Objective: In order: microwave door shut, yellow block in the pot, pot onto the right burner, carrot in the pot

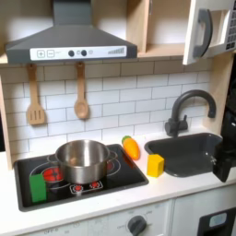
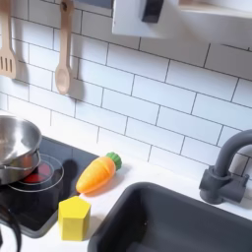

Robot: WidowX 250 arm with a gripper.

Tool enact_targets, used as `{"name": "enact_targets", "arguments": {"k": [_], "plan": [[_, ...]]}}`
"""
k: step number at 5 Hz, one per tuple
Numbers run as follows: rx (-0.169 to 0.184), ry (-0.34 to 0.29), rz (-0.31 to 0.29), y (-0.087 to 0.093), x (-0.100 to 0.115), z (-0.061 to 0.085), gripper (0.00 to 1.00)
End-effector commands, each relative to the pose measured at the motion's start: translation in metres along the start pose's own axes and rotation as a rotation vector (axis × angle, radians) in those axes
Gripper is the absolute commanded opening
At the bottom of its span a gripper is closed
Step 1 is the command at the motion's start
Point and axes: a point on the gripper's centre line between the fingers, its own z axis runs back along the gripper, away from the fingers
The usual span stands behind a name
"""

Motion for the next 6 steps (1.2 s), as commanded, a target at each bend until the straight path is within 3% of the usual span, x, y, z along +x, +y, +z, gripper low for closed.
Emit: {"name": "enact_targets", "arguments": {"k": [1, 3, 6], "plan": [[-0.001, 0.000, 0.000, 0.000, 0.000, 0.000, 1.00], [-0.004, -0.011, -0.016, -0.001, 0.019, -0.007, 1.00], [-0.014, -0.087, -0.091, -0.005, 0.060, 0.005, 1.00]]}}
